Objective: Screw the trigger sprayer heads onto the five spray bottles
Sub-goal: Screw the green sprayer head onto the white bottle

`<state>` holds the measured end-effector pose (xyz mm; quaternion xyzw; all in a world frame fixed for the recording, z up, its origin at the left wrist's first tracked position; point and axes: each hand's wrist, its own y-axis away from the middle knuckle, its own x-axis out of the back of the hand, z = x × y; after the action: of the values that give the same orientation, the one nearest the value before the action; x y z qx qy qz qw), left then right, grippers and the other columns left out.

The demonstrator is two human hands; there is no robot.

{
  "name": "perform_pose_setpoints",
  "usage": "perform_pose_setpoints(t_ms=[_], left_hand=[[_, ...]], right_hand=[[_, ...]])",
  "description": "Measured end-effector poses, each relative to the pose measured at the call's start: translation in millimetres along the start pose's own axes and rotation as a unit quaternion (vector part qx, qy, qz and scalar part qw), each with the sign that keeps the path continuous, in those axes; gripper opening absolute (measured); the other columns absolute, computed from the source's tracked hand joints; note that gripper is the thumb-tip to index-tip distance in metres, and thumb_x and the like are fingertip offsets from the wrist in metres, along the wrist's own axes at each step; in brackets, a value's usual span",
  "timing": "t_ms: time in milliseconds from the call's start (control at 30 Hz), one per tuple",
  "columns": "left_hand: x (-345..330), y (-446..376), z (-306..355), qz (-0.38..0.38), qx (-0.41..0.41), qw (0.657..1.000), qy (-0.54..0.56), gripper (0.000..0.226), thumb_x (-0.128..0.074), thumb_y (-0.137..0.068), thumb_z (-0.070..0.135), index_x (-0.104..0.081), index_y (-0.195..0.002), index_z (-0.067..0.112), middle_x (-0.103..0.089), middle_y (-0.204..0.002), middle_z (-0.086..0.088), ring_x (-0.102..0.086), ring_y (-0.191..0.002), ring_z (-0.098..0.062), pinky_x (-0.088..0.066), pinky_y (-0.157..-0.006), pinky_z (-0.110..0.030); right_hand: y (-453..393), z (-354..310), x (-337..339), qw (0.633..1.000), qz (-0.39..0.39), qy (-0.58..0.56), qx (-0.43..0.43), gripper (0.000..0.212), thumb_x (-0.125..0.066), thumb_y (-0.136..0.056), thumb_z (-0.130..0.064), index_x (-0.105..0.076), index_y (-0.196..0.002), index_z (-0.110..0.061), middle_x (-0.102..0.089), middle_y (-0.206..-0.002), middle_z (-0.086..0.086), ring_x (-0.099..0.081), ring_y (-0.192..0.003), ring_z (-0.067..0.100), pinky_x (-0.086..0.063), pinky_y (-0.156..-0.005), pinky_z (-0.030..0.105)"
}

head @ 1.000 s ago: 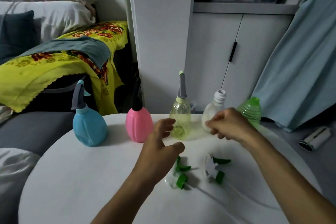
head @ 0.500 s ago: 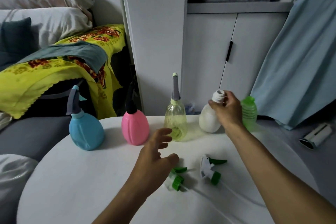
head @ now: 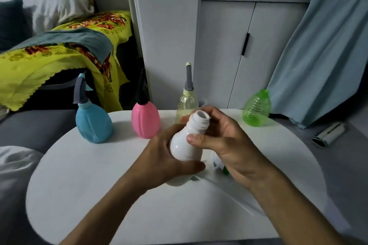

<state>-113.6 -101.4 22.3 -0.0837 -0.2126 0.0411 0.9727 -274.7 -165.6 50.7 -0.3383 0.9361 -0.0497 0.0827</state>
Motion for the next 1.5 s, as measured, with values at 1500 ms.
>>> perform_pose_setpoints(t_ms=[1500], left_hand=[[33, 4, -28, 0.191, 0.005, 0.900, -0.392, 0.067, -0.091, -0.051, 0.040, -0.056, -0.106, 0.026, -0.065, -0.090, -0.001, -0.061, -0.073, -0.025, -0.056, -0.064, -0.042]], right_hand=[[-2, -31, 67, 0.959, 0.188, -0.137, 0.161, 0.017, -0.052, -0.093, -0.017, -0.064, -0.103, -0.023, -0.076, -0.113, 0.002, -0.065, -0.105, 0.016, -0.049, -0.084, 0.031]])
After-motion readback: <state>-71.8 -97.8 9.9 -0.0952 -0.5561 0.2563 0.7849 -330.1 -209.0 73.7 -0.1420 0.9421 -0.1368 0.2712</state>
